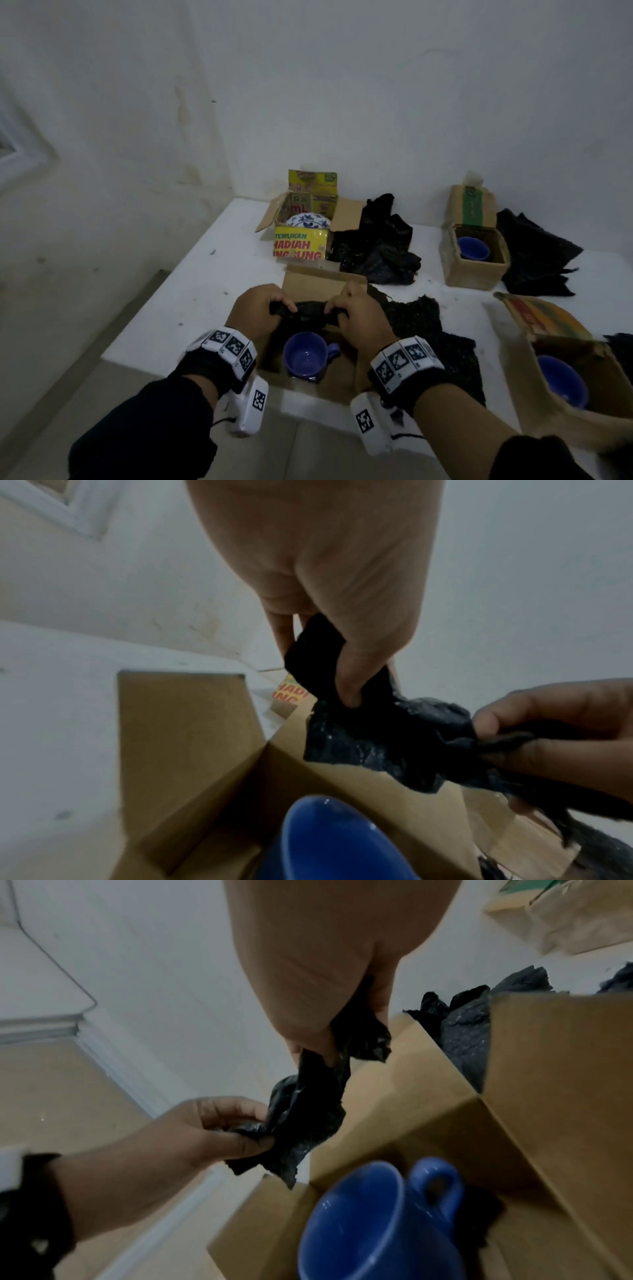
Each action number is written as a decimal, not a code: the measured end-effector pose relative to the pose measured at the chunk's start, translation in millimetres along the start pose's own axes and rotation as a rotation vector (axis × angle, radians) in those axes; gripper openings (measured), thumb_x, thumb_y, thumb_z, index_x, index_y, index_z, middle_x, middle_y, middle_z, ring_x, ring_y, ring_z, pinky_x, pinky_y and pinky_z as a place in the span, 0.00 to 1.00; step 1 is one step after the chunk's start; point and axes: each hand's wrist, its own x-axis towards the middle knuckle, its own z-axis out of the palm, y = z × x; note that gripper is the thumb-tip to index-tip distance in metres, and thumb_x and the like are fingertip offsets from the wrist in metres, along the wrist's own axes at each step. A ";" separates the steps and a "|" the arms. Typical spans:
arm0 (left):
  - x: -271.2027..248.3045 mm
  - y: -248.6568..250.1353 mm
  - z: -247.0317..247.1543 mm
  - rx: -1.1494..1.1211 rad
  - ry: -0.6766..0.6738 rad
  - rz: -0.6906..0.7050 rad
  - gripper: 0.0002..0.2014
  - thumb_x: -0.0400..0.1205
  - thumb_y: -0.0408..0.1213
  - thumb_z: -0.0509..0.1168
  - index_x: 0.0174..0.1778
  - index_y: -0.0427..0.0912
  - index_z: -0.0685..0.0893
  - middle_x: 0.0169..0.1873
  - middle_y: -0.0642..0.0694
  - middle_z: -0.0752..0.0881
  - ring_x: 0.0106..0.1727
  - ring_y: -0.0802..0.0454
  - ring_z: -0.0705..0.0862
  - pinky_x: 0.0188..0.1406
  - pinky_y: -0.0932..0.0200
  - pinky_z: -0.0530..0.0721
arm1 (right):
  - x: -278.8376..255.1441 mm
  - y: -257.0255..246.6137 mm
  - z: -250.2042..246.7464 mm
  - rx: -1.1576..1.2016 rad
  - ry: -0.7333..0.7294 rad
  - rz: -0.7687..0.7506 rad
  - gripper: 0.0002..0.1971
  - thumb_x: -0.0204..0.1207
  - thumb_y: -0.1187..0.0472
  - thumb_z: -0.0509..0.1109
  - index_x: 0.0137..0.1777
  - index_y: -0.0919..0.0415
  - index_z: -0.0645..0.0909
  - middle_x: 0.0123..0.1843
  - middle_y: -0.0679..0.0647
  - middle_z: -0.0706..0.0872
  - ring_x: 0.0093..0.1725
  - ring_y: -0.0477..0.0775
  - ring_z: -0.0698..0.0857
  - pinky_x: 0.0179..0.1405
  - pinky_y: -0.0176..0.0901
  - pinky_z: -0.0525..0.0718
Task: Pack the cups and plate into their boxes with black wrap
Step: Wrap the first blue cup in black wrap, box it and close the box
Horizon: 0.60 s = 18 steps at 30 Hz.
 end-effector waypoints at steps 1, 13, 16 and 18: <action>-3.5 -6.4 4.8 0.024 -0.010 -0.001 0.20 0.64 0.24 0.71 0.35 0.60 0.87 0.36 0.59 0.83 0.43 0.56 0.83 0.42 0.76 0.75 | -0.3 2.3 8.4 -0.045 -0.027 0.004 0.12 0.74 0.73 0.63 0.51 0.63 0.86 0.48 0.55 0.72 0.47 0.57 0.77 0.45 0.41 0.75; -29.9 -54.0 35.0 -0.101 -0.102 -0.026 0.23 0.72 0.30 0.60 0.64 0.45 0.82 0.70 0.51 0.74 0.73 0.52 0.66 0.74 0.62 0.59 | -26.2 -4.8 67.9 -0.499 -0.143 -0.030 0.14 0.67 0.51 0.57 0.43 0.55 0.82 0.42 0.52 0.82 0.40 0.55 0.78 0.36 0.46 0.79; -34.9 -52.3 37.9 -0.432 -0.118 -0.178 0.23 0.69 0.35 0.55 0.57 0.57 0.81 0.66 0.57 0.74 0.71 0.56 0.69 0.73 0.63 0.63 | -28.3 -10.1 71.9 -0.410 -0.151 0.046 0.16 0.70 0.49 0.57 0.47 0.57 0.80 0.41 0.52 0.83 0.39 0.55 0.81 0.36 0.47 0.81; -35.4 -52.8 42.0 -0.605 -0.111 -0.258 0.22 0.68 0.35 0.53 0.54 0.59 0.80 0.64 0.54 0.77 0.70 0.53 0.71 0.73 0.58 0.66 | -25.6 -11.5 72.8 -0.357 -0.132 0.064 0.21 0.72 0.49 0.56 0.55 0.62 0.80 0.45 0.55 0.85 0.43 0.57 0.83 0.40 0.49 0.82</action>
